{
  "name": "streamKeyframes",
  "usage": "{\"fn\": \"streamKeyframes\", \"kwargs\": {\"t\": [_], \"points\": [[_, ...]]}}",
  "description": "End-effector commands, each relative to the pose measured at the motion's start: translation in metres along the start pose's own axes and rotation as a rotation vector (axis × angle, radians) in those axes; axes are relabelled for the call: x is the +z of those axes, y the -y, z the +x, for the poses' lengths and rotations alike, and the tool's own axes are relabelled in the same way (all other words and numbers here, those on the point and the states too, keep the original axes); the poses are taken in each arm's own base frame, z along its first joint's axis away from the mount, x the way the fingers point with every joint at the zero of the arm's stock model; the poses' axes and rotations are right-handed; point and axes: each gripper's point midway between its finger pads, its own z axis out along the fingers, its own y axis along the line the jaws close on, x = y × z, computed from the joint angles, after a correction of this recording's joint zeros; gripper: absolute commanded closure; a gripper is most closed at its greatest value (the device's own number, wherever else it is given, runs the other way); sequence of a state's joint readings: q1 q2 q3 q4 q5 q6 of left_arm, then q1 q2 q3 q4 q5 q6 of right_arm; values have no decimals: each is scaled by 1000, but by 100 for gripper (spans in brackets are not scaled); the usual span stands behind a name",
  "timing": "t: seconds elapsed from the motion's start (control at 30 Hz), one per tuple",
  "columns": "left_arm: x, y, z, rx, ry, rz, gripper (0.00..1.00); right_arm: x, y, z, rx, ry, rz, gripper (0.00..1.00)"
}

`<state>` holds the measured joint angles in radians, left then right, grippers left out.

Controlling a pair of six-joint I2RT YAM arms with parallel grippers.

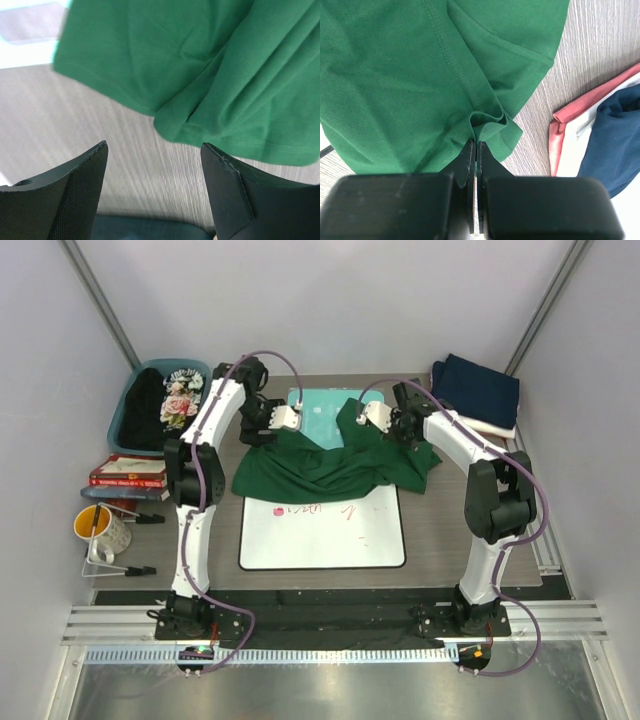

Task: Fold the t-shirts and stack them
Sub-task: Flatten out the tshirt

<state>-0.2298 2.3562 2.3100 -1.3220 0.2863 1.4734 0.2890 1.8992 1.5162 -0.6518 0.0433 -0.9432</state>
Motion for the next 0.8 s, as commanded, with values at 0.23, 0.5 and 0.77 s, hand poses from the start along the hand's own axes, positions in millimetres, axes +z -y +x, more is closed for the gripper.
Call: {"fn": "streamKeyframes", "kwargs": {"t": [0.23, 0.5, 0.77], "points": [[20, 36, 19, 53, -19, 198, 25, -9, 21, -18, 5, 40, 63, 99], [34, 54, 23, 51, -17, 286, 25, -5, 22, -21, -2, 41, 63, 99], [46, 73, 30, 65, -39, 381, 39, -2, 24, -23, -3, 39, 64, 99]]}}
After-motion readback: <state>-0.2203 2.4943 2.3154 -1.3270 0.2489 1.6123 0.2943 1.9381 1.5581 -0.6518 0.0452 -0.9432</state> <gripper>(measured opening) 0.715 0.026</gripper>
